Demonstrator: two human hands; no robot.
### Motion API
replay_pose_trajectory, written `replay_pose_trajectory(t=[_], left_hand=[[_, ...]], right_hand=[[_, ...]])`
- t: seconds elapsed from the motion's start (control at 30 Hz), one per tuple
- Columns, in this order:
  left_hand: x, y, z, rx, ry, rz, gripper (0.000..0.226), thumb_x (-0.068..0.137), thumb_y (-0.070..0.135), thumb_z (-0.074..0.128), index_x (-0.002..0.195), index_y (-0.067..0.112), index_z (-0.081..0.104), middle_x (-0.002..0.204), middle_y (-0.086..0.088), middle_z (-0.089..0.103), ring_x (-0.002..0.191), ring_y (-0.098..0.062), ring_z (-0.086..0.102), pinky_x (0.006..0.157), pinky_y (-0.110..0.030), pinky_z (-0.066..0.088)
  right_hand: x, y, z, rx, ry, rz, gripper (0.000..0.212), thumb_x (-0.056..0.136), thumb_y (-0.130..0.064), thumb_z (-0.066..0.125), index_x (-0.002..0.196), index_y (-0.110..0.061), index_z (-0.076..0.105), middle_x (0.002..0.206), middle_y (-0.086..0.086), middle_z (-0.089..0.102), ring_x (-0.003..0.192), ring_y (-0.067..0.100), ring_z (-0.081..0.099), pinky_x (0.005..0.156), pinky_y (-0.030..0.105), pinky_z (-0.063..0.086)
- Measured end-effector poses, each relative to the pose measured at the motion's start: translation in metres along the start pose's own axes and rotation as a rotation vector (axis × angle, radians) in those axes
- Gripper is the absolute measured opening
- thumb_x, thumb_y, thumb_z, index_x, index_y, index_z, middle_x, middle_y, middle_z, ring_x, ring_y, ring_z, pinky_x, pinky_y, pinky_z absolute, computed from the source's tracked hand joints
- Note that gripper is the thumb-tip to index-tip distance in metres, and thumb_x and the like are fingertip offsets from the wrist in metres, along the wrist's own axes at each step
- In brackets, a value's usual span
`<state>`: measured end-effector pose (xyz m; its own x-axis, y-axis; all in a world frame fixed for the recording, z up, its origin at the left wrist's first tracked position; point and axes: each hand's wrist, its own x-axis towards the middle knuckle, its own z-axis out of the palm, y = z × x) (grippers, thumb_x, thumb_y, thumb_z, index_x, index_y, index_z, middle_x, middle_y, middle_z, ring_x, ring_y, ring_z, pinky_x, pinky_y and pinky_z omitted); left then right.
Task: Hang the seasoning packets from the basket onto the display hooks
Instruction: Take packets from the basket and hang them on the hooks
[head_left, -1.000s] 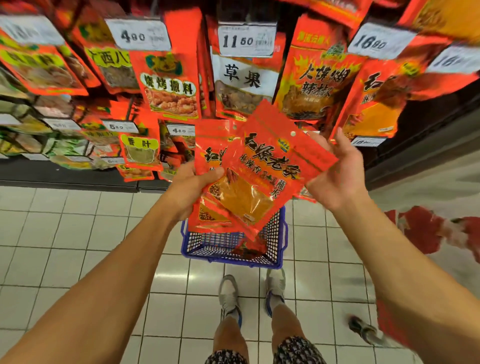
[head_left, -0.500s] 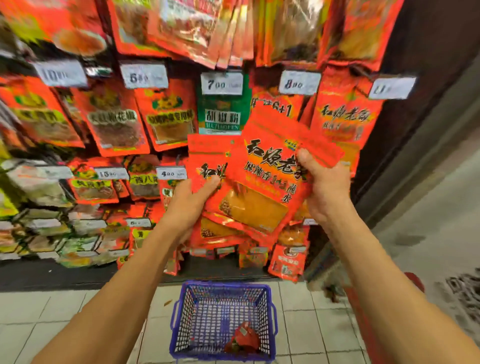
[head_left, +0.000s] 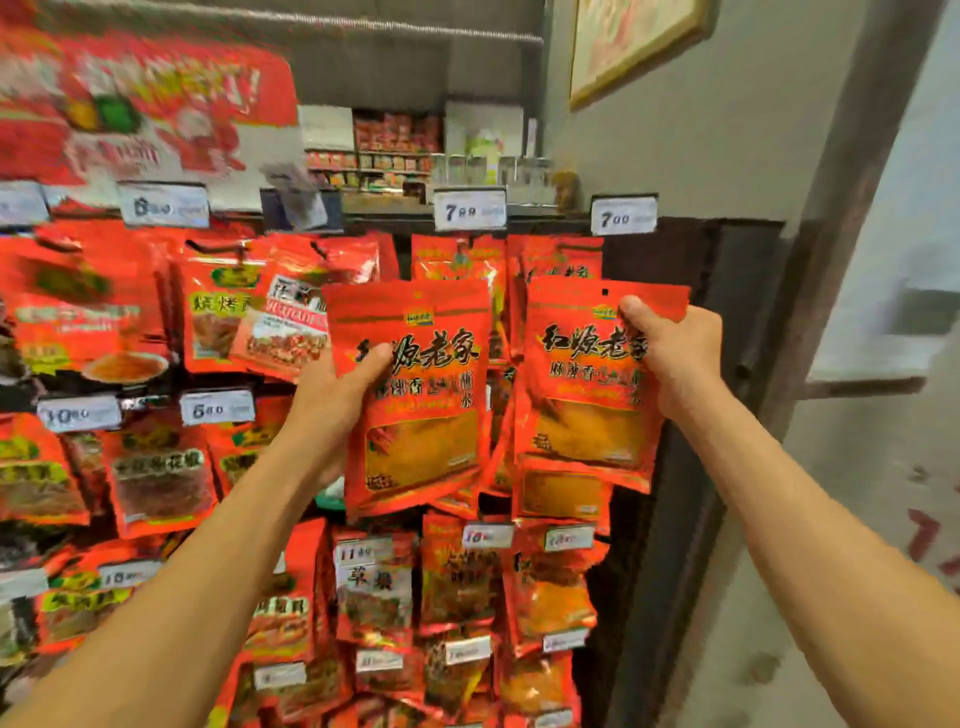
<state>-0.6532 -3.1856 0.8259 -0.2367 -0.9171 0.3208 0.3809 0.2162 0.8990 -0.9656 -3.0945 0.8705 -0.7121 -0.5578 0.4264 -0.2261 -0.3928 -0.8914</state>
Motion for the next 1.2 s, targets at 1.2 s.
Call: replay_pose_trajectory(t=[1.2], left_hand=[[0.065,-0.025,0.085,0.047,-0.064,0.024,0.017,0.093,0.023,0.069,0.107,0.014,0.073,0.1,-0.012,0.079,0.089,-0.028,0.077,0.067,-0.036,0.063]], right_hand=[[0.123,-0.01,0.044,-0.375,0.082,0.03,0.015,0.079,-0.033,0.073,0.076,-0.019,0.069,0.09,-0.001,0.073,0.084,0.024,0.07,0.083,0.048,0.06]])
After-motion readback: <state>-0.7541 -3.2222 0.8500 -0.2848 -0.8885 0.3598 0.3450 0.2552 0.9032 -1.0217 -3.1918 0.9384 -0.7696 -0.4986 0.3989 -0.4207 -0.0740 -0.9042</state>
